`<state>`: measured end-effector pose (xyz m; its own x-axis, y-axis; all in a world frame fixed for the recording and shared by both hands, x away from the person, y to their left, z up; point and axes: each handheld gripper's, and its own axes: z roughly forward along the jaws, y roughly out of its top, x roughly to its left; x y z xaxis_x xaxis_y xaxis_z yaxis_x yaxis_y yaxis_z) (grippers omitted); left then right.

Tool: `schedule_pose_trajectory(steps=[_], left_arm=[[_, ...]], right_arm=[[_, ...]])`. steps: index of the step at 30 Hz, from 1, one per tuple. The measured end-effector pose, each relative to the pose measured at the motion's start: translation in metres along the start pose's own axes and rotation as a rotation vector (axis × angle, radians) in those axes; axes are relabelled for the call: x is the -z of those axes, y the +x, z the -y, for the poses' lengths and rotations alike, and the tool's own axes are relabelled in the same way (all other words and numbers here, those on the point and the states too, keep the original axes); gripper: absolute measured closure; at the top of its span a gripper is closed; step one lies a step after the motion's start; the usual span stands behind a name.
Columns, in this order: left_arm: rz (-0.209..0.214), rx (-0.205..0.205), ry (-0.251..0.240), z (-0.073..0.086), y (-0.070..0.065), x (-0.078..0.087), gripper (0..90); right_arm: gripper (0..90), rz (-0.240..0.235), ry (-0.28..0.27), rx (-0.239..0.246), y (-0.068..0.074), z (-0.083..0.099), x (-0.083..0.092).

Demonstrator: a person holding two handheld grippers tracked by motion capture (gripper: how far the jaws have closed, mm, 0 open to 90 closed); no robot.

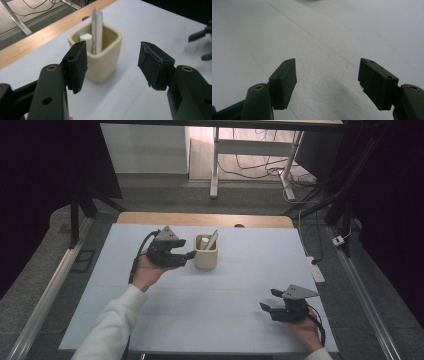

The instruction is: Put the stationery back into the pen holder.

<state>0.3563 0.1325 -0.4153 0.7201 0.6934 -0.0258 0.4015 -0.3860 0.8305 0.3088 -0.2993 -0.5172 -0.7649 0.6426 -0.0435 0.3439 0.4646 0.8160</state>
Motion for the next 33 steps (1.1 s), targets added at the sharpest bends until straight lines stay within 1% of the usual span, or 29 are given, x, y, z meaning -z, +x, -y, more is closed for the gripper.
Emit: schedule_pose_trajectory(steps=[4, 9, 13, 16, 22, 27, 33], left_arm=[[-0.004, 0.011, -0.004, 0.018, -0.005, 0.009, 39.1], [-0.002, 0.036, -0.011, 0.041, -0.010, 0.019, 38.9], [-0.012, 0.054, -0.005, 0.062, -0.013, 0.028, 38.7], [-0.017, 0.060, 0.000, 0.074, -0.016, 0.036, 38.6], [-0.041, 0.071, 0.023, 0.101, -0.020, 0.050, 37.4], [-0.050, 0.079, 0.022, 0.118, -0.021, 0.059, 36.6], [-0.057, 0.087, 0.027, 0.130, -0.022, 0.067, 35.8]], right_arm=[[30.2, 0.001, 0.002, 0.000, 0.000, 0.000, 0.000], [30.2, 0.000, 0.005, -0.002, 0.001, 0.000, 0.000], [30.1, 0.003, 0.006, 0.000, 0.001, 0.000, 0.000], [30.1, 0.001, 0.006, -0.001, 0.001, 0.000, 0.000], [30.1, 0.002, 0.007, 0.000, 0.001, 0.000, 0.000], [30.0, 0.007, 0.012, 0.000, 0.001, 0.000, 0.000], [29.9, 0.013, 0.010, -0.002, 0.002, 0.001, 0.000]])
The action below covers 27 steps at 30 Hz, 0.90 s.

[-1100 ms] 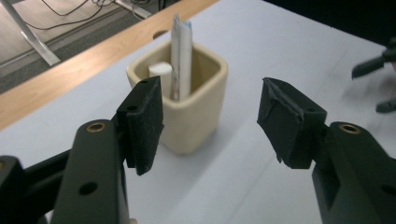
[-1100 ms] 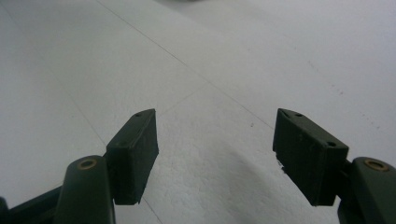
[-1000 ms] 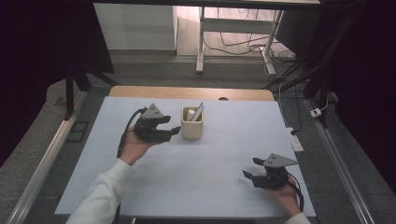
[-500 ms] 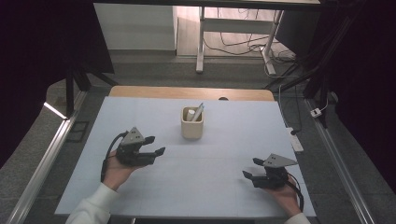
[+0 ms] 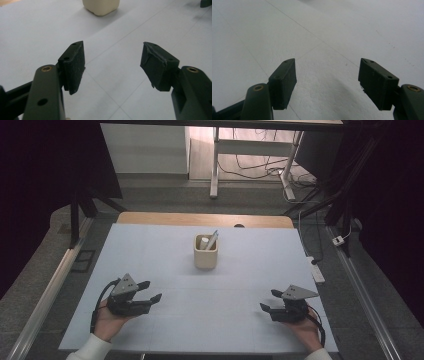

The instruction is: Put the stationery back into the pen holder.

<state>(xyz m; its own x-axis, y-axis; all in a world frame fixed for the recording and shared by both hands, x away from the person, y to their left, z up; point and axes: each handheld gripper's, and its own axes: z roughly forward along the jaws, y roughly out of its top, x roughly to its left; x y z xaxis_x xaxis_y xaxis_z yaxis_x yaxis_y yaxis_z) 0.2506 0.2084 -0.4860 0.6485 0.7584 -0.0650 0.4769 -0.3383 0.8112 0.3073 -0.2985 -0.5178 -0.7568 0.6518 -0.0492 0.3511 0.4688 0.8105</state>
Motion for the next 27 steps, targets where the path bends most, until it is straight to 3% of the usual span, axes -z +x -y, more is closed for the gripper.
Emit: schedule_pose_trajectory(steps=[7, 27], left_arm=[[-0.019, 0.009, 0.014, 0.012, -0.002, 0.002, 35.2], [-0.021, 0.021, 0.021, 0.015, 0.001, -0.003, 34.1]], right_arm=[[29.8, 0.006, -0.006, 0.005, -0.001, 0.000, 0.002], [30.0, 0.011, -0.024, 0.022, 0.002, -0.002, 0.008]])
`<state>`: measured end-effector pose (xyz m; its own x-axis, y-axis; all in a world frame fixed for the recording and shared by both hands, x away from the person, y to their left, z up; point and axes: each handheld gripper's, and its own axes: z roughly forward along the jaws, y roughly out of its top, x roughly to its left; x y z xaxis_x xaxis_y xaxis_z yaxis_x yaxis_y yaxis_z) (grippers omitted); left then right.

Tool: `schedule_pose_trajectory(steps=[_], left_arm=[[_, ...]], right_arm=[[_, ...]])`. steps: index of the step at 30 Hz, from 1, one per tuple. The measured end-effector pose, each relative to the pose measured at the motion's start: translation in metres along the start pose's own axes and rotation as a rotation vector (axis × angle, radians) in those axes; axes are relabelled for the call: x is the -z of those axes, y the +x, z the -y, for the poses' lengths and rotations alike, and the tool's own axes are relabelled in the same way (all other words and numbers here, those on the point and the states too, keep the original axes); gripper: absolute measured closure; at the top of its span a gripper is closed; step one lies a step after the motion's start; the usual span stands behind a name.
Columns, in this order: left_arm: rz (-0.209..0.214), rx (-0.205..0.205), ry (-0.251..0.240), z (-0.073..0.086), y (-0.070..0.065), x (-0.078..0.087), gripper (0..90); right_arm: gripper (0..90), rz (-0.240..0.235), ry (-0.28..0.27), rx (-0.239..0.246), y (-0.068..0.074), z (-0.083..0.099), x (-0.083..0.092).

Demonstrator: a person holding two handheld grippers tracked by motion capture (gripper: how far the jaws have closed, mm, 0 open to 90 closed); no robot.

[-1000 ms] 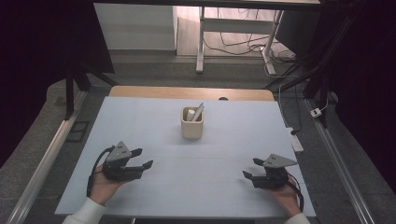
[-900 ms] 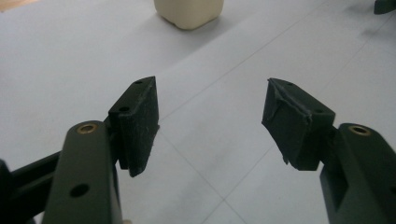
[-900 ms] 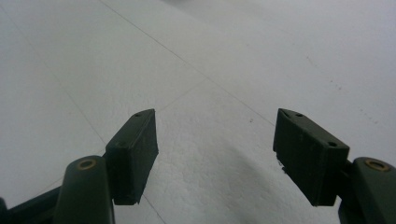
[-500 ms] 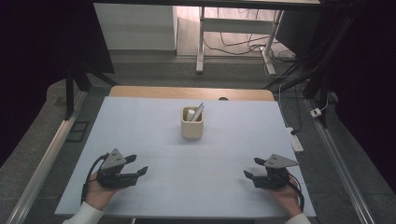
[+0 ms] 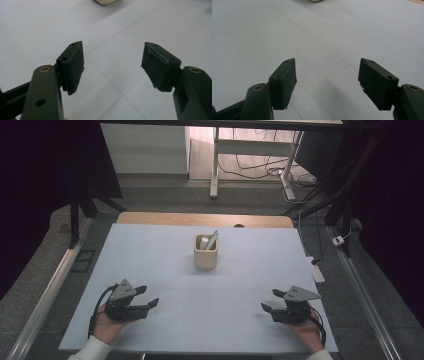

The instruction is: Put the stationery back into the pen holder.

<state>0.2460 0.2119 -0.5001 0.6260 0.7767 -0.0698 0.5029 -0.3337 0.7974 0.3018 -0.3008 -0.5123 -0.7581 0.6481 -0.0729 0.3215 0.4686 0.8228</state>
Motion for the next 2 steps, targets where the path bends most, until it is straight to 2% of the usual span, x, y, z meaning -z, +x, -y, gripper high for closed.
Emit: schedule_pose_trajectory(steps=[2], left_arm=[[-0.003, 0.000, 0.000, -0.0001, 0.0002, 0.0002, 34.0]], right_arm=[[29.9, -0.002, -0.004, -0.001, 0.0003, 0.0002, -0.0001]])
